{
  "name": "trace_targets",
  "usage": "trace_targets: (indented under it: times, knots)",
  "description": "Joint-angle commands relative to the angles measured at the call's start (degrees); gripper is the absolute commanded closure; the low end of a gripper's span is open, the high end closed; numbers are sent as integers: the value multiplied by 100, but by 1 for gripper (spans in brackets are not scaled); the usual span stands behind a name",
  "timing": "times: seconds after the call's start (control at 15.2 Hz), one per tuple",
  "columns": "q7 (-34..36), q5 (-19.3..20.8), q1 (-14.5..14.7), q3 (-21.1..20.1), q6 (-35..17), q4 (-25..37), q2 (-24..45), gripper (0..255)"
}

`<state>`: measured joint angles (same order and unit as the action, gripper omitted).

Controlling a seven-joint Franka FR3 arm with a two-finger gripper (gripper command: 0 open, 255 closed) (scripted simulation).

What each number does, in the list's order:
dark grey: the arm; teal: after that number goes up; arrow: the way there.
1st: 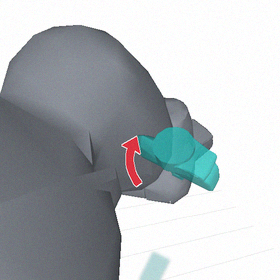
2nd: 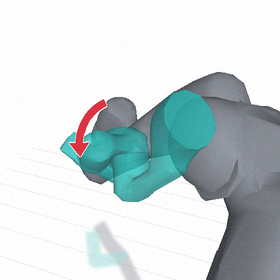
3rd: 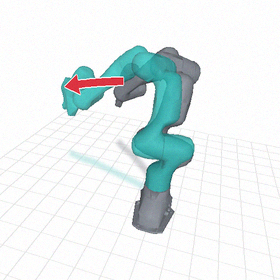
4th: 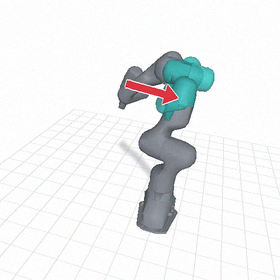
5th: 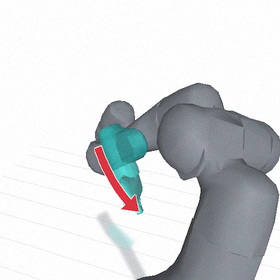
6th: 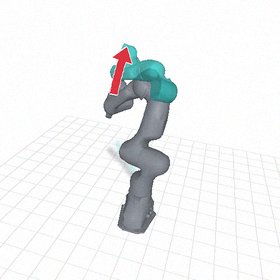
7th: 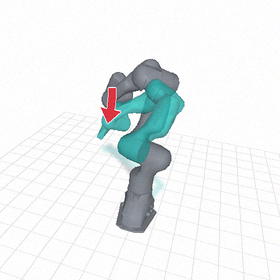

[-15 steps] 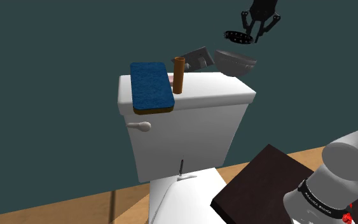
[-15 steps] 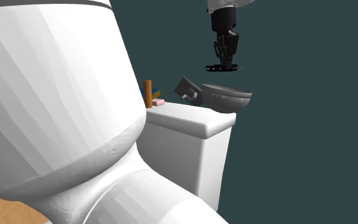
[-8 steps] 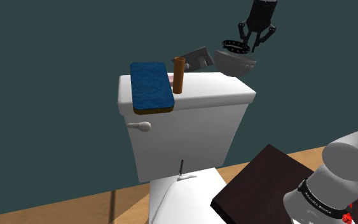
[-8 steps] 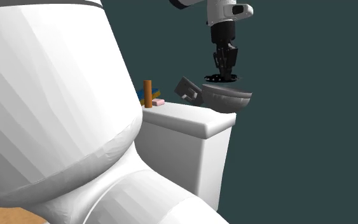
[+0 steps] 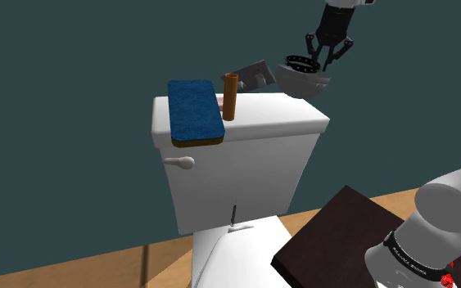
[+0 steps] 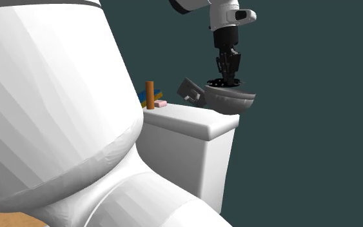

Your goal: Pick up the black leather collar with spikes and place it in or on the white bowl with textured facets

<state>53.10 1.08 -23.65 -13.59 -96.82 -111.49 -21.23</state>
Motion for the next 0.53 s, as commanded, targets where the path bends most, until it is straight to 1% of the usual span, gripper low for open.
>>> trace_targets:
  times: [0.0,0.07,0.4,0.46]
  knots:
    - [0,0,0,-1,-1,0,1,255]
    - [0,0,0,0,-1,0,1,0]
    - [0,0,0,0,-1,0,1,0]
    - [4,4,-1,-7,193,219,27,0]
